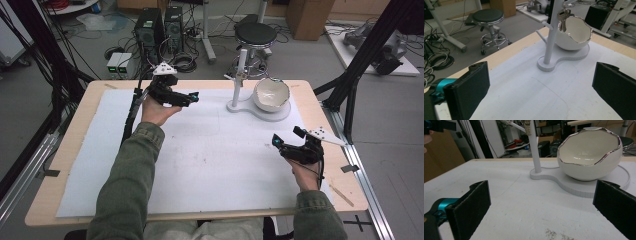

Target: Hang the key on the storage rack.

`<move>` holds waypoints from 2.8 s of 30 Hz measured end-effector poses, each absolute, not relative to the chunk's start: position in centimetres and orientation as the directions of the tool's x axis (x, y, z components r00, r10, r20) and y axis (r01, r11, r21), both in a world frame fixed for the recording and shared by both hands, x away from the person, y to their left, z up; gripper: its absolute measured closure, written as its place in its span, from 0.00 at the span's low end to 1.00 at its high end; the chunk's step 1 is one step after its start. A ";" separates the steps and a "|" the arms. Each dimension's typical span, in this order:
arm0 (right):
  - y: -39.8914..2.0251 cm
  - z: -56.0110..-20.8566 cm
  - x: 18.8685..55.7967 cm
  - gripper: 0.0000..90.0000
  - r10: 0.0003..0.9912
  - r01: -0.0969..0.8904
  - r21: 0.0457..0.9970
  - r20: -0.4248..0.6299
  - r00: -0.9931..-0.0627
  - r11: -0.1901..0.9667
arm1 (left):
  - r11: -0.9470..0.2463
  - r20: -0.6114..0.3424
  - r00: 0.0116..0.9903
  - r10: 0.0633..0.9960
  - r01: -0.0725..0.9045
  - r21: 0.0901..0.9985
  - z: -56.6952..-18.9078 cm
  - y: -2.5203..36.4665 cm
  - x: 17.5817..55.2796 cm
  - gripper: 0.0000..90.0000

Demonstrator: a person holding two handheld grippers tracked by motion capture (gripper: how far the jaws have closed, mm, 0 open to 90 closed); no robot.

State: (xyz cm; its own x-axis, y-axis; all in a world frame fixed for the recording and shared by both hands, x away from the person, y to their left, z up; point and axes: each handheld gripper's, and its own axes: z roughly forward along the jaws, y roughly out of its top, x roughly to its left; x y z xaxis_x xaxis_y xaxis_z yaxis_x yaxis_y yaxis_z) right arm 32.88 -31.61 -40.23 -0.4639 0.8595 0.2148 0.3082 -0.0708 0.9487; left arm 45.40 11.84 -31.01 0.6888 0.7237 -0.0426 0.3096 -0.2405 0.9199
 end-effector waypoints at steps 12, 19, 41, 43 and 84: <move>-31.7 -40.2 32.8 0.00 0.862 0.308 0.949 0.213 -0.459 -0.071 | -0.214 -0.061 0.667 0.742 0.323 0.922 -33.2 13.9 43.8 0.02; -31.7 -40.2 32.8 0.00 0.862 0.308 0.949 0.215 -0.459 -0.072 | -0.231 -0.047 0.666 0.744 0.323 0.918 -33.2 14.3 42.9 0.02; -31.6 -40.2 32.7 0.00 0.863 0.313 0.947 0.216 -0.457 -0.071 | -0.161 -0.075 0.588 0.805 0.339 0.927 -35.5 18.5 40.0 0.02; -31.6 -40.3 32.7 0.00 0.863 0.310 0.948 0.214 -0.457 -0.071 | -0.168 -0.066 0.585 0.808 0.336 0.927 -35.5 18.7 39.7 0.02; -31.6 -40.4 32.5 0.00 0.866 0.318 0.945 0.223 -0.447 -0.079 | -0.082 -0.079 0.430 0.899 0.342 0.936 -38.2 25.9 33.7 0.02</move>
State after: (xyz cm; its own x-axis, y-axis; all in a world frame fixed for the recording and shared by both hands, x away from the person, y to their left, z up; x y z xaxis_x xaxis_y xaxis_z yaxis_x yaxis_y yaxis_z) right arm 32.54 -31.61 -40.43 -0.4471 0.8661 0.2233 0.3184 -0.0792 0.9447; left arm 33.68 25.86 -38.19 0.4301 0.8994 -0.0786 0.3420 -0.0817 0.9362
